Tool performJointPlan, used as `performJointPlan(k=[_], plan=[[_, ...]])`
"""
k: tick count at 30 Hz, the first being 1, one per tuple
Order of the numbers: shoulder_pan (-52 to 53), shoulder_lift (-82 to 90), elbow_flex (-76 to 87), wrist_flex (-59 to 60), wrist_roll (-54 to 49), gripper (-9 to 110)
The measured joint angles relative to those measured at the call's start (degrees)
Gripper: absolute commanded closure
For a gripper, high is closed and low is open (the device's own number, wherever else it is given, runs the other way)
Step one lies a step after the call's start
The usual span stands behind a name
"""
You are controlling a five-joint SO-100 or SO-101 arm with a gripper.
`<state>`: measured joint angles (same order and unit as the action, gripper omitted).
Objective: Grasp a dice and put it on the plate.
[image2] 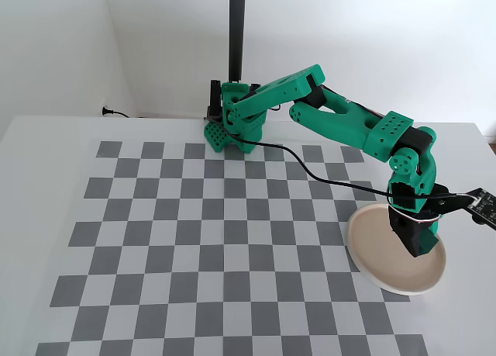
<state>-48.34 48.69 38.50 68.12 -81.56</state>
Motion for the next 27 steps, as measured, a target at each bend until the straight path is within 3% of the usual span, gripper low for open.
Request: performJointPlan(k=[13, 27], plan=[[1.8, 0.0, 0.0, 0.7, 0.0, 87], [2.2, 4.1, 0.0, 7.7, -0.1, 91]])
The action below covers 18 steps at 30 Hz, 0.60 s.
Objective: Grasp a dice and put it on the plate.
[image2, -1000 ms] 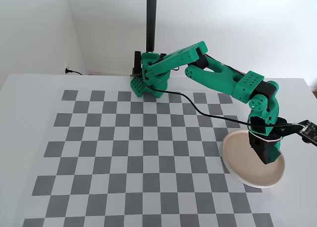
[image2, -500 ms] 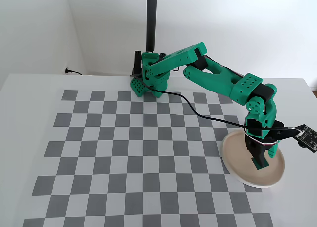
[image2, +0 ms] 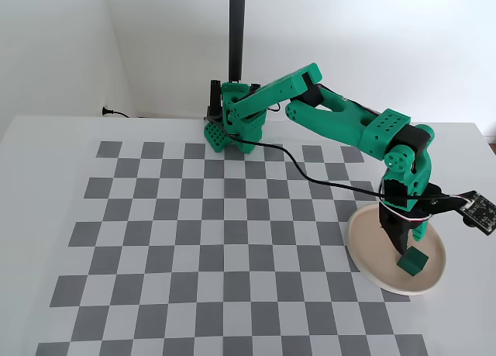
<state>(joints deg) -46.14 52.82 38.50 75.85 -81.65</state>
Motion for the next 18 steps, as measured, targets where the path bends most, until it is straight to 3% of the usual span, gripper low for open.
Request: performJointPlan(k=[18], plan=[[1.2, 30.6, 0.0, 25.7, 4.1, 106]])
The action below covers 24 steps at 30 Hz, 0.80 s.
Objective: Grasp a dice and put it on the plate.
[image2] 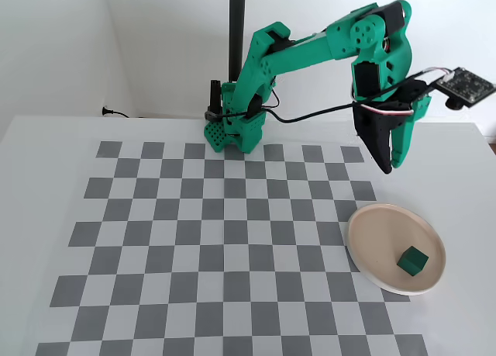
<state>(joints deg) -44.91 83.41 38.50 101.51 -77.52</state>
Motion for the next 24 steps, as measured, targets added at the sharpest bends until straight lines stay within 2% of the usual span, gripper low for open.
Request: performJointPlan(k=[12, 18, 24], plan=[[2.8, 24.4, 7.2, 0.8, 3.8, 106], [6.2, 38.1, 19.0, 0.6, 6.2, 106], [10.5, 55.6, 41.6, -6.4, 6.9, 106]])
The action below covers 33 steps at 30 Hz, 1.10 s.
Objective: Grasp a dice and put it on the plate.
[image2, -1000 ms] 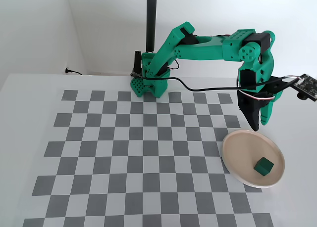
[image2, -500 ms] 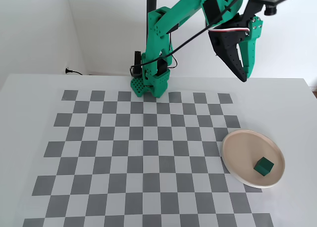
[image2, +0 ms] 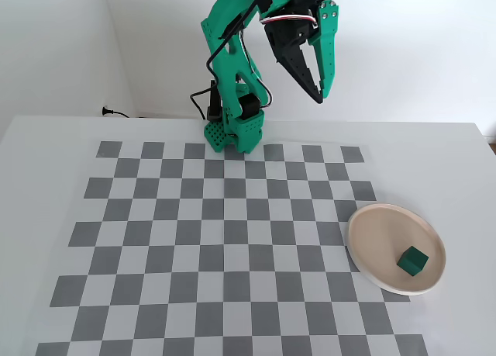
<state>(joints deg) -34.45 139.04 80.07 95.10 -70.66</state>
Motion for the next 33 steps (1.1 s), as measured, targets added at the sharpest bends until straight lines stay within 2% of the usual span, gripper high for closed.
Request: performJointPlan(k=[16, 26, 33], plan=[[11.7, 38.1, 51.2, -20.6, 14.7, 106], [14.9, 49.7, 67.1, -23.5, 21.1, 106], [17.2, 51.5, 75.0, -27.1, 29.2, 106]])
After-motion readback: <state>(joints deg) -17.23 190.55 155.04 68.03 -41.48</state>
